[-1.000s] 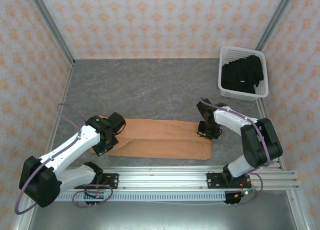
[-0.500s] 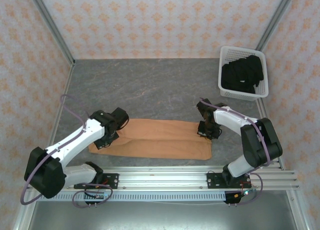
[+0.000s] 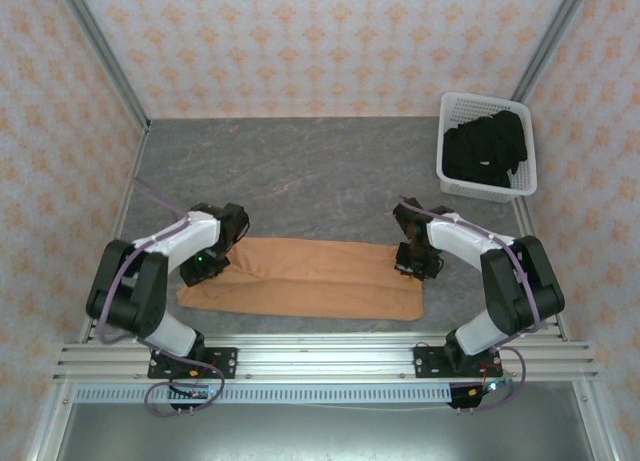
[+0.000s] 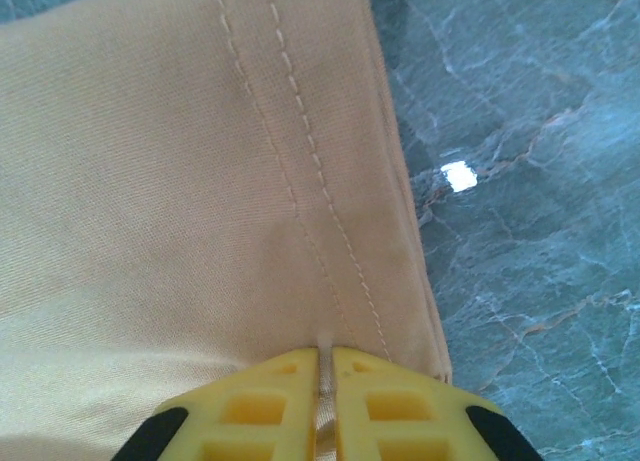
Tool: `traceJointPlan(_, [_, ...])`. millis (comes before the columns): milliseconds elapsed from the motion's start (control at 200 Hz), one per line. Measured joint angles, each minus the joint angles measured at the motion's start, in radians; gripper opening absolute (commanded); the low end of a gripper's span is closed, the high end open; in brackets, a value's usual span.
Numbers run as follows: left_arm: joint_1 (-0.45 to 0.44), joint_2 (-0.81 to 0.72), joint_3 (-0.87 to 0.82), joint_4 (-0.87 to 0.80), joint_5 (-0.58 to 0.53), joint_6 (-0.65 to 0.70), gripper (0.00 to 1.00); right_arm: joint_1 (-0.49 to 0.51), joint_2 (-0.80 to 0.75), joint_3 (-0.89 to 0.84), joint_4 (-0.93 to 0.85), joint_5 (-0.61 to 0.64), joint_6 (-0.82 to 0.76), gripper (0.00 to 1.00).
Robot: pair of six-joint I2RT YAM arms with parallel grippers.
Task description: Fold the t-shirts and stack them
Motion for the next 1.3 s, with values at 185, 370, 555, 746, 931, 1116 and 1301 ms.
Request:
traceJointPlan(185, [0.015, 0.031, 0.046, 0.007, -0.029, 0.009, 0.62, 0.000, -0.064, 0.013, -0.024, 0.002, -0.026, 0.26])
traceJointPlan(370, [0.015, -0.271, 0.072, -0.053, -0.002, -0.014, 0.50, 0.000, -0.138, 0.062, -0.029, 0.000, -0.067, 0.27])
traceJointPlan(555, [-0.021, -0.437, 0.008, -0.056, 0.182, -0.102, 0.29, 0.000, -0.075, 0.100, -0.011, -0.031, -0.108, 0.22])
traceJointPlan(746, [-0.069, -0.337, -0.100, 0.049, 0.327, -0.206, 0.22, 0.000, 0.052, 0.149, 0.016, -0.060, -0.132, 0.19])
traceJointPlan(931, [-0.047, -0.140, -0.106, 0.160, 0.348, -0.228, 0.20, -0.001, 0.183, 0.182, 0.020, -0.056, -0.150, 0.14])
traceJointPlan(1116, [-0.022, 0.055, 0.022, 0.147, 0.343, -0.181, 0.12, -0.027, 0.215, 0.215, -0.003, -0.054, -0.135, 0.14])
traceJointPlan(1301, [-0.015, 0.317, 0.351, 0.090, 0.331, -0.106, 0.10, -0.085, 0.204, 0.205, -0.004, -0.045, -0.076, 0.14])
